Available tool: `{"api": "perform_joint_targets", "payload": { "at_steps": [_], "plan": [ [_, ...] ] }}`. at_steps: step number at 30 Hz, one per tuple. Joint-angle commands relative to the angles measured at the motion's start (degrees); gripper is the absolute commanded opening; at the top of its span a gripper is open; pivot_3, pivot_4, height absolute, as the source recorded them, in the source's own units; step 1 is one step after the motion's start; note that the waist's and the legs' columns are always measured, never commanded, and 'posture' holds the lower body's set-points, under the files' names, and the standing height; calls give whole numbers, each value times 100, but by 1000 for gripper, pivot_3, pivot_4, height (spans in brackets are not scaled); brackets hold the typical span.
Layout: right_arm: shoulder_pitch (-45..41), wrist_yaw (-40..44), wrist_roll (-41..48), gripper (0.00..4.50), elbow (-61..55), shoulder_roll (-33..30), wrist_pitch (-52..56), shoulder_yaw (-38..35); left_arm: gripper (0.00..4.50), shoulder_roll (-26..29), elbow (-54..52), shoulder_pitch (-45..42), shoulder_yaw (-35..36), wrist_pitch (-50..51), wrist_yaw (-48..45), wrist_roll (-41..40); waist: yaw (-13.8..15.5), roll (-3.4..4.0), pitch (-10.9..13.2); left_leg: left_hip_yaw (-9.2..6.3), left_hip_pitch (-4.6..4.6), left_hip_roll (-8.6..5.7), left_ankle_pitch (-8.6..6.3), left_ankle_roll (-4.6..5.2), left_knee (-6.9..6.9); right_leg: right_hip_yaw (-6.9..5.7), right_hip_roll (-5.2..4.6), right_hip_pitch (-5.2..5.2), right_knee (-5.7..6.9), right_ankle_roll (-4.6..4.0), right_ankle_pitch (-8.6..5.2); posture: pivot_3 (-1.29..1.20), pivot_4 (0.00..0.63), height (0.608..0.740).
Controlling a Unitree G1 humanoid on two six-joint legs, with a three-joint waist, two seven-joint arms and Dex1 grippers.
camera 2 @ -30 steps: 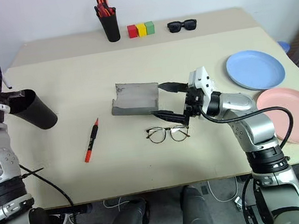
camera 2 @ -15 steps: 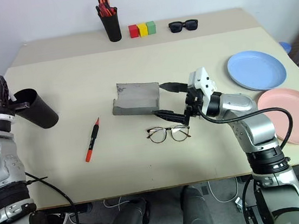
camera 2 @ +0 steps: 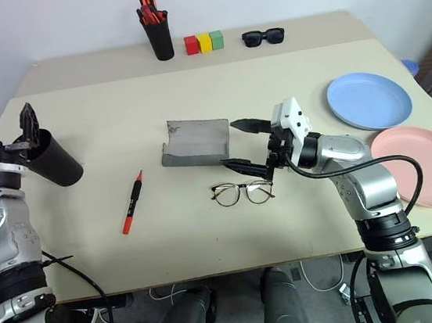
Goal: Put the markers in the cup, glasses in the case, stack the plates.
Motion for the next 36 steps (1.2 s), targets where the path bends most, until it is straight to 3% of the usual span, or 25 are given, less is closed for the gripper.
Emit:
{"api": "perform_joint_targets", "payload": {
  "at_steps": [1, 5, 8, 11, 16, 20, 23, 27, 33, 36],
  "plan": [
    [-107, 7, 28, 4500, -100, 23, -119, -56, 4424, 103, -1327, 277, -138, 1165, 124, -605, -8, 0, 0, 0, 0, 1, 0, 0, 0, 0, 0, 0, 0, 0, 0, 0, 150, 740],
    [-116, 63, 18, 4500, -36, 2, -152, -69, 4424, 328, -3031, 699, -533, 3212, 514, -1486, -3, 0, 0, -1, -2, 16, -2, 3, 0, 1, 0, 0, 0, 0, 0, 0, 150, 740],
    [-131, 131, -11, 4500, 76, -9, -225, -71, 4424, 620, -3932, 755, -999, 5203, 1322, -1849, -5, 0, 0, -1, 2, 16, -2, 3, 0, 1, 3, 2, 5, 1, 0, 0, 150, 740],
    [-136, 310, -22, 4500, 232, -104, -310, -87, 4424, 383, -4238, 494, -1035, 6537, 2130, -2368, -21, 3, -1, 2, 10, 15, -2, 4, -1, 4, 4, 6, 7, 1, -1, 0, 150, 740],
    [-143, 606, -33, 4500, 470, -321, -448, -164, 4424, 294, -4578, 79, -1339, 8074, 2875, -2196, -22, 1, 1, 0, 7, 7, -1, 2, 0, 3, 12, 4, 8, 0, -1, 0, 150, 740],
    [-70, 567, -76, 4500, 434, -270, -528, -132, 4424, -104, -4330, 223, -1273, 8855, 2865, -2296, -57, 4, -1, 4, 13, 7, -1, 1, -5, 7, 12, 4, 7, 0, -1, 0, 150, 740],
    [-38, 495, -112, 4500, 392, -214, -573, -108, 4424, 91, -4337, 364, -1597, 9132, 2620, -2151, -77, 2, 0, 3, 10, 7, -1, 1, -5, 7, 13, 3, 7, -1, -1, 0, 150, 740],
    [12, 441, -135, 4500, 337, -201, -615, -112, 4424, -303, -4253, 279, -1384, 9669, 2561, -2129, -78, 1, 1, 1, 7, 7, 0, 0, -3, 7, 11, 4, 7, -1, -1, 0, 150, 740],
    [126, 305, -144, 4500, 231, -199, -625, -147, 4424, -335, -3974, 147, -1740, 9393, 2400, -1604, -99, 2, 0, 1, 8, 5, 1, -2, -3, 7, 11, 4, 7, -1, -1, 0, 150, 740],
    [181, 262, -175, 4500, 219, -224, -644, -142, 3617, -427, -3781, -2, -1719, 9223, 2359, -1359, -94, 2, 0, 1, 8, 5, 1, -3, -3, 7, 11, 4, 7, -1, -1, 0, 150, 740]
  ]
}}
